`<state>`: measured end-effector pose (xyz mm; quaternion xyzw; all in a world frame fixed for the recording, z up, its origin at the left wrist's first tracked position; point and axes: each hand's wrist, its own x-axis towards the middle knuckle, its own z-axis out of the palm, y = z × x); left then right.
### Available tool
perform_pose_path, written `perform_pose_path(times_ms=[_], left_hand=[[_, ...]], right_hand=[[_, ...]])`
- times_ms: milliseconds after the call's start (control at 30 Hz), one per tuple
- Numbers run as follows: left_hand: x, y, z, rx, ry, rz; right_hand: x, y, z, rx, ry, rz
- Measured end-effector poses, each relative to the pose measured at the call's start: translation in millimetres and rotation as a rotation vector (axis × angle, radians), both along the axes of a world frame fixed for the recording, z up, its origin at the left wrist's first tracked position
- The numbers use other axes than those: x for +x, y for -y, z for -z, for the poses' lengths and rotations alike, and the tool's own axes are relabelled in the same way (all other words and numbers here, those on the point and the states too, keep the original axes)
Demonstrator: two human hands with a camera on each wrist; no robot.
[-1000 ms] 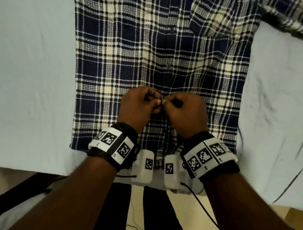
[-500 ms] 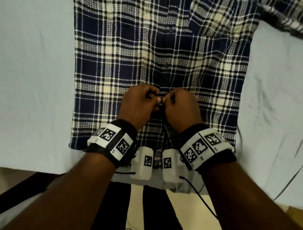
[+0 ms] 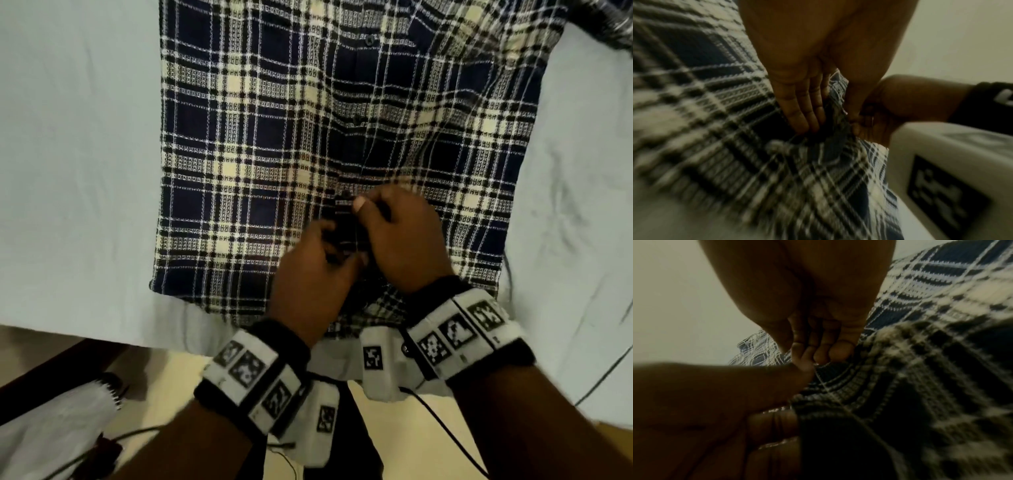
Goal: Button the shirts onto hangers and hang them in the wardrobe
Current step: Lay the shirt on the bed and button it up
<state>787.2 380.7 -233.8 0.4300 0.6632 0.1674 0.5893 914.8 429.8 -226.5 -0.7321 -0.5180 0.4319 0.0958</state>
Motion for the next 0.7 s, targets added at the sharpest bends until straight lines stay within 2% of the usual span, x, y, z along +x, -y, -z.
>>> perform_pose_path(times_ms=[67, 133, 200, 300, 333, 400, 467, 567, 633, 700], left_hand=[[7, 31, -1, -0.027, 0.031, 0.083], [14, 60, 2, -0.017, 0.001, 0.211], [19, 81, 4, -0.073, -0.021, 0.248], [18, 96, -1, -0.261, 0.159, 0.225], [17, 98, -2, -0.269, 0.191, 0.274], [9, 94, -5, -0.239, 0.197, 0.479], [-4, 79, -5, -0.256, 0.124, 0.610], [-24, 44, -6, -0.150, -0.078, 0.640], [-31, 24, -7, -0.069, -0.184, 0.593], [-30, 10, -5, 0.057, -0.293, 0.466]], right_hand=[[2, 18, -8, -0.073, 0.030, -0.059], [3, 34, -9, -0.181, 0.115, -0.198], [6, 46, -4, -0.186, 0.209, -0.288], [14, 55, -5, -0.110, 0.211, -0.244], [16, 57, -6, -0.081, 0.194, -0.218], [19, 59, -8, -0.035, 0.173, -0.164], [19, 61, -7, -0.032, 0.173, -0.092], [16, 64, -3, -0.028, 0.166, -0.035], [13, 66, 0, -0.033, 0.154, -0.039], [10, 69, 2, -0.036, 0.157, -0.049]])
